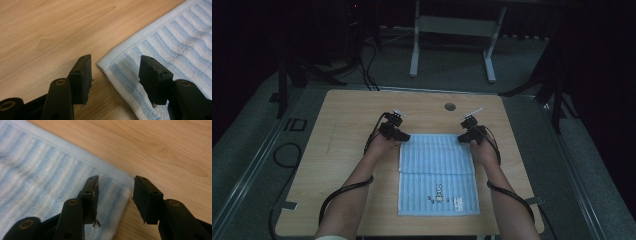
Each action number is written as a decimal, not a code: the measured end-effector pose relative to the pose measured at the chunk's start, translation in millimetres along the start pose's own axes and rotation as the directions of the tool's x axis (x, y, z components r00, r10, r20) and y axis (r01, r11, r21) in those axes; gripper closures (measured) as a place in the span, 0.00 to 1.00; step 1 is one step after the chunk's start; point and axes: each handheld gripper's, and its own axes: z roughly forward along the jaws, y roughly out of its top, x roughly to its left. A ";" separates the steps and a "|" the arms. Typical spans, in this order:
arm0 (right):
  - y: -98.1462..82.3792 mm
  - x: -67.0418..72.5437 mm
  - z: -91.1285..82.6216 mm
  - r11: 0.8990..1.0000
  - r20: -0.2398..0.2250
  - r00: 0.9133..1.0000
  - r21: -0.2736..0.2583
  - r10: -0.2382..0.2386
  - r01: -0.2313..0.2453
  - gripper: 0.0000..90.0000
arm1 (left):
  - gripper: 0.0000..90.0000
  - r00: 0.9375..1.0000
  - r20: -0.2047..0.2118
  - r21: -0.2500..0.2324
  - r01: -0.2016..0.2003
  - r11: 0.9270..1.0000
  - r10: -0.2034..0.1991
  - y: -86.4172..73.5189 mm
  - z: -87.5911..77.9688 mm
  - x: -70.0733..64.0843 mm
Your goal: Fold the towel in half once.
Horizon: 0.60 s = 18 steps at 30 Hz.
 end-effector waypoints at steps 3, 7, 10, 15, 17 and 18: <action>-1.2 -3.6 3.3 1.000 -0.004 1.000 0.019 0.020 -0.020 0.62 | 0.49 1.000 -0.015 0.024 -0.016 1.000 0.016 -1.1 2.7 -0.7; -1.4 -5.8 5.1 1.000 -0.028 0.999 0.012 0.021 -0.021 0.65 | 0.50 1.000 -0.008 0.027 -0.009 1.000 0.009 -3.1 6.2 0.7; -0.4 -6.2 5.2 0.999 -0.053 0.998 0.020 0.034 -0.033 0.73 | 0.56 0.999 -0.019 0.021 -0.029 0.999 0.029 -3.3 6.5 0.1; 0.7 -1.6 4.7 1.000 -0.078 0.997 0.028 -0.003 0.005 0.91 | 0.83 0.998 -0.007 0.027 -0.067 0.997 0.067 -3.0 6.6 -4.9; 2.0 0.9 4.0 0.999 -0.063 0.998 0.040 -0.020 0.022 0.93 | 0.96 0.998 -0.022 0.025 -0.062 0.998 0.063 -1.9 5.5 -6.5; 2.7 2.7 2.5 0.999 -0.048 0.998 0.043 -0.029 0.031 0.94 | 0.97 0.998 -0.017 0.014 -0.060 0.998 0.060 -1.2 3.7 -6.6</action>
